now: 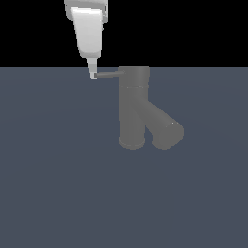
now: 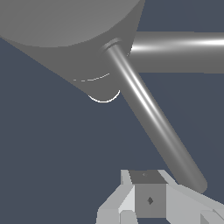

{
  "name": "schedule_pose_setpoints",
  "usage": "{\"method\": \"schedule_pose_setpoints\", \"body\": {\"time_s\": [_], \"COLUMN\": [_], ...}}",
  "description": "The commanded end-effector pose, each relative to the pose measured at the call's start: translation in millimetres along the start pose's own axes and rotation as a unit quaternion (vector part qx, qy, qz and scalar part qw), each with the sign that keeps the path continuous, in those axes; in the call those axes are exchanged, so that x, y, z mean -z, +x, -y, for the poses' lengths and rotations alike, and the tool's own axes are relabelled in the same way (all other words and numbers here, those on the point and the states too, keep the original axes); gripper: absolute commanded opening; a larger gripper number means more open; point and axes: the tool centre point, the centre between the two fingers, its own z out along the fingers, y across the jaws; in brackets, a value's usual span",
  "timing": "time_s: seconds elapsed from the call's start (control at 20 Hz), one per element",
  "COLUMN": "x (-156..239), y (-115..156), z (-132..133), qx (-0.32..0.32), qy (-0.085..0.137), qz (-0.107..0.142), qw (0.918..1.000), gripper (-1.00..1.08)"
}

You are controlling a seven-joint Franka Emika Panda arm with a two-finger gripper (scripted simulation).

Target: Turn on the faucet by rotating a designated handle.

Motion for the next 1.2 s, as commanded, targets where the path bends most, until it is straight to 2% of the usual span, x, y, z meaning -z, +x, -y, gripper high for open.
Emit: {"method": "schedule_pose_setpoints", "body": {"time_s": [0.0,1.05,1.1,1.15], "x": [0.1,1.2,1.2,0.7], "y": [10.6,78.5,78.5,63.5], "z": [-8.7,-72.7,-72.7,-65.0], "qx": [-0.004,-0.010,-0.010,0.003], "qy": [-0.002,-0.005,-0.005,-0.003], "qz": [-0.001,-0.002,-0.002,-0.002], "qw": [1.0000,0.9999,0.9999,1.0000], "gripper": [-1.00,-1.00,-1.00,-1.00]}}
